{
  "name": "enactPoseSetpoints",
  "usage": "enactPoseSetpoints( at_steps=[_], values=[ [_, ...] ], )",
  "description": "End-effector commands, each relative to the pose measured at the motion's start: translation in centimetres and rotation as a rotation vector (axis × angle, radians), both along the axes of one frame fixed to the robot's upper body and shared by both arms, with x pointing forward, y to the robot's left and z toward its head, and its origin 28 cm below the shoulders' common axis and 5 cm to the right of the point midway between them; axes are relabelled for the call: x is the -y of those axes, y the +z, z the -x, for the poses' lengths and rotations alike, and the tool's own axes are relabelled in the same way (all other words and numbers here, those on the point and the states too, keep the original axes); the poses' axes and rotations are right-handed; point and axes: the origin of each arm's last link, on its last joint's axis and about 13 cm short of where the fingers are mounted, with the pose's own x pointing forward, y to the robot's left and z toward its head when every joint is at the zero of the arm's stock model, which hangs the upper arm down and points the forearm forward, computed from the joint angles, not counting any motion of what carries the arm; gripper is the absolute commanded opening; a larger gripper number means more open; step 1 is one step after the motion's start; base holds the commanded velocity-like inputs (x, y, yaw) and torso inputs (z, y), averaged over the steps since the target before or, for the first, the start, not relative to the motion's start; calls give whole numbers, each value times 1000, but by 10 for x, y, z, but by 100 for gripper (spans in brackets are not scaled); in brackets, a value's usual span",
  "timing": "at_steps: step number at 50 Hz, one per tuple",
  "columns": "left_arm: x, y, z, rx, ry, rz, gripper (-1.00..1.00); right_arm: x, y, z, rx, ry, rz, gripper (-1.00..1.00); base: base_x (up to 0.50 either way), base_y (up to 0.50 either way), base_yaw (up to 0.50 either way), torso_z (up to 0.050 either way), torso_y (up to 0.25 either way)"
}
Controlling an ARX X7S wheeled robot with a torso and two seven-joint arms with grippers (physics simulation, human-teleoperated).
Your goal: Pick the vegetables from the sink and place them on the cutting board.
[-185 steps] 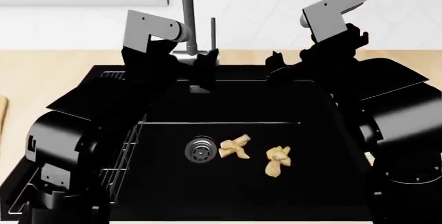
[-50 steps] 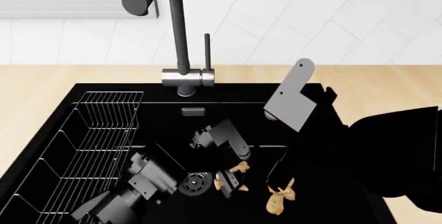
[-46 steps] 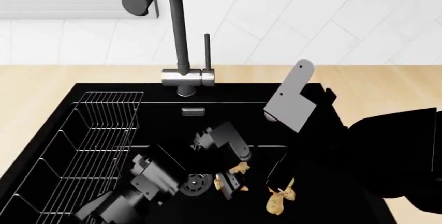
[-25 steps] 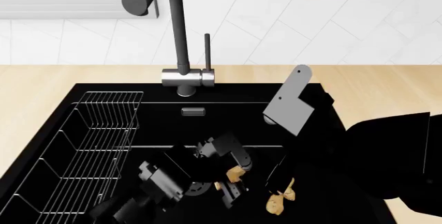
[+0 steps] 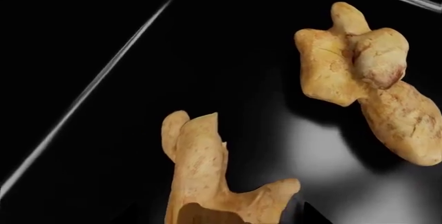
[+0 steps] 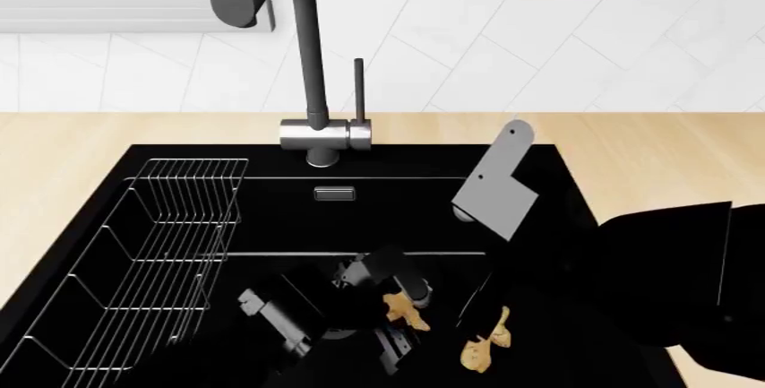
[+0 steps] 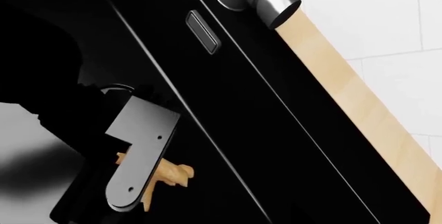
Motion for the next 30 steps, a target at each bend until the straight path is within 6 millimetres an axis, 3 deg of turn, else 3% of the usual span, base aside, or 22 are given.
enactPoseSetpoints(
  at_steps=[1,5,6,23,27,30],
  values=[
    [-7,-14,6,-20,13,-55,100,-1,-3,-1,-4,6,-3,100,0,0,0,0,0],
    [-10,-18,9,-27,15,-72,100,-1,-2,-1,-3,6,-5,100,0,0,0,0,0],
    [-10,-19,9,-26,7,-76,-100,-1,-2,-1,-2,7,-5,100,0,0,0,0,0],
    [-13,-27,10,143,-119,-173,-100,-1,-2,0,5,7,-6,100,1,-2,-2,0,0],
    [-13,-22,6,172,-131,-168,-100,-1,-1,0,11,6,-5,100,0,-3,-4,0,0],
    [-12,-5,-3,219,-128,-117,-100,-1,3,-1,30,-2,-16,100,4,-2,-3,0,0]
  ],
)
